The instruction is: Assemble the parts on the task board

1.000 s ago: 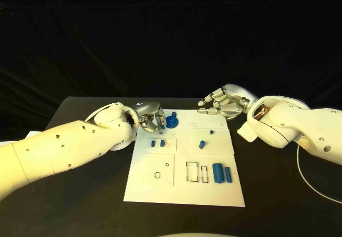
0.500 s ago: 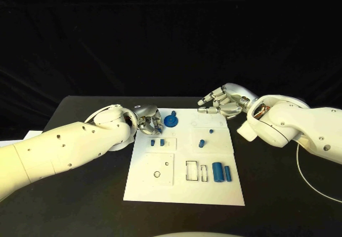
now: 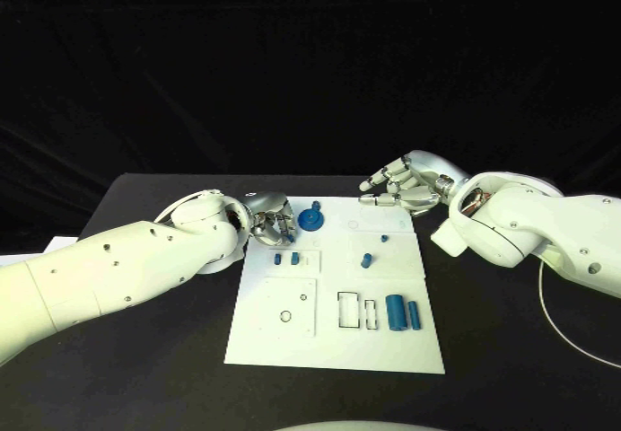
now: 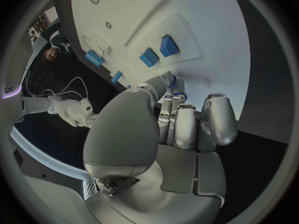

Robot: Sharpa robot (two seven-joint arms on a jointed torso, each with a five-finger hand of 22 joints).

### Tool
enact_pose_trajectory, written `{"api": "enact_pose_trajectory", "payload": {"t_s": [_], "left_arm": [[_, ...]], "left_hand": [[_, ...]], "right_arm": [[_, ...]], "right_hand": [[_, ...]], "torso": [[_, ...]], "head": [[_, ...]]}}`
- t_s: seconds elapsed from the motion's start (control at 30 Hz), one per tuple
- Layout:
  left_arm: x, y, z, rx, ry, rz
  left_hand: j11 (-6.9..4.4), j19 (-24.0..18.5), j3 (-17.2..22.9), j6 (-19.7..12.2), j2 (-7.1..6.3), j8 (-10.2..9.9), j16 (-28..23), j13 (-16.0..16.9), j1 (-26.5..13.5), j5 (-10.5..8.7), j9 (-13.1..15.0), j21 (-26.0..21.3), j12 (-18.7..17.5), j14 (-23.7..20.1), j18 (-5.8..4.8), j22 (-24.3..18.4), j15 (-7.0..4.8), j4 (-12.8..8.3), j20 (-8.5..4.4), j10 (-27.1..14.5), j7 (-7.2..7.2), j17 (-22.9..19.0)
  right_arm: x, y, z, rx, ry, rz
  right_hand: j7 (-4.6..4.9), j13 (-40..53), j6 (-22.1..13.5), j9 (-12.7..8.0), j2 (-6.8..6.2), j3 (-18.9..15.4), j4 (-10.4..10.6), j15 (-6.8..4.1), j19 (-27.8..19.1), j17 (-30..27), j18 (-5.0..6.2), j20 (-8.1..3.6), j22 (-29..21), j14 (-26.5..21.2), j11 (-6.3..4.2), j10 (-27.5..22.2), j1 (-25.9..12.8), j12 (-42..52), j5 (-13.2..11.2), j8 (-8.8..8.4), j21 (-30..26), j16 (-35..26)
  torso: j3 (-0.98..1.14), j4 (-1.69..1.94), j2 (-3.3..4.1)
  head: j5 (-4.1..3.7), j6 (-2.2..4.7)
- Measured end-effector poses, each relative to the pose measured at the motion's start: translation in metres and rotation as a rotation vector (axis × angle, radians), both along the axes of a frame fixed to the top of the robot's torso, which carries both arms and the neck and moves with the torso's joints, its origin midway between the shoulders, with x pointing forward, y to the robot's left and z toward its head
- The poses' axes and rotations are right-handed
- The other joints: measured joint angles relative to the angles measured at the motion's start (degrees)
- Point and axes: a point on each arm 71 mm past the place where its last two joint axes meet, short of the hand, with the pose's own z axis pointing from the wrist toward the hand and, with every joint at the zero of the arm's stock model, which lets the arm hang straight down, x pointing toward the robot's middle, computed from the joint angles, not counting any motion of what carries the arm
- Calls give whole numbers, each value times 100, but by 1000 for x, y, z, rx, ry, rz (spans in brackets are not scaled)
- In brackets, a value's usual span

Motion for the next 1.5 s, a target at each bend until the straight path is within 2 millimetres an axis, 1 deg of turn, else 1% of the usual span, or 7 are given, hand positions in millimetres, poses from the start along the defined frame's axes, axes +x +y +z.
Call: {"api": "enact_pose_trajectory", "payload": {"t_s": [0.83, 0.9, 1.13, 1.33, 1.4, 1.47, 1.5], "left_arm": [[5, -3, -7, 17, 27, 11], [5, -3, -7, 17, 28, 11], [4, 0, -10, 23, 32, 21], [5, 3, -9, 21, 27, 28], [5, 3, -9, 20, 26, 31], [5, 5, -9, 20, 24, 34], [5, 6, -9, 20, 24, 36]], "left_hand": [[-1, 0, 15, -11, -30, -56, 0, 13, -76, 0, -1, 37, -85, 0, 4, -1, 0, -15, 0, 1, -8, -33], [15, 0, 28, -53, -41, -109, 0, 11, -138, 1, -14, 37, -139, 0, 3, -1, 0, -28, 0, -16, 34, -43], [101, 0, 62, -667, -185, -487, 0, -13, -292, 4, -183, -46, -336, 1, 4, 3, 42, -13, 0, -166, 116, -111], [162, 0, 78, -1055, -265, -495, -37, -81, -372, 4, -229, -164, -533, 1, 4, 3, 84, 2, 43, -369, 152, -200], [171, 0, 78, -1084, -285, -495, -37, -84, -391, 4, -229, -185, -562, 0, 4, 3, 84, 2, 43, -379, 165, -215], [173, 0, 78, -1098, -285, -495, -37, -105, -391, 4, -229, -233, -567, 0, 4, 3, 84, 2, 43, -388, 173, -235], [172, 0, 78, -1125, -285, -495, -39, -102, -391, 4, -229, -258, -570, 0, 4, 3, 84, 2, 43, -419, 165, -251]], "right_arm": [[0, 0, 0, 0, 1, 2], [0, 0, 0, 0, 1, 2], [0, 0, 0, 0, 1, 0], [1, -2, 0, -2, 1, -5], [1, -2, 0, -2, 1, -6], [2, -4, -1, -5, 1, -8], [2, -4, -1, -8, 2, -8]], "right_hand": [[0, 3, 0, 0, 0, 0, 0, 0, 0, 5, 0, 0, 0, 0, 0, 0, 0, 0, 0, 0, 0, 0], [0, 3, 0, 0, 0, 0, 0, 0, 0, 5, 0, 0, 0, 0, 0, 0, 0, 0, 0, 0, 0, 0], [0, -9, 0, 0, 0, 0, 0, 0, -15, -72, 0, -15, -51, 0, 0, 0, 0, 0, 0, 0, -36, -66], [0, -38, 0, 0, 0, 0, 0, 0, -42, -120, 0, 0, -100, 0, 0, 0, 0, -7, 0, 0, -67, -89], [0, -84, 0, 0, 1, 1, -2, 0, -92, -151, 6, -11, -138, 0, -31, -31, 1, -82, 0, 0, -102, -130], [-2, -293, -2, 0, 25, -3, -36, 0, -138, -209, 91, -11, -200, 0, -34, -194, 25, -333, 0, 0, -156, -195], [-13, -569, -13, 0, 46, -7, -40, 0, -154, -243, 91, -11, -233, 0, -20, -374, 46, -649, 0, 0, -185, -229]], "torso": [[-4, -1, 1], [-5, 0, 0], [-4, 1, -1], [-2, 2, -4], [-2, 2, -4], [-2, 1, -4], [-2, 1, -4]], "head": [[-26, -31], [-26, -30], [-26, -23], [-25, -14], [-22, -10], [-19, -9], [-17, -8]]}}
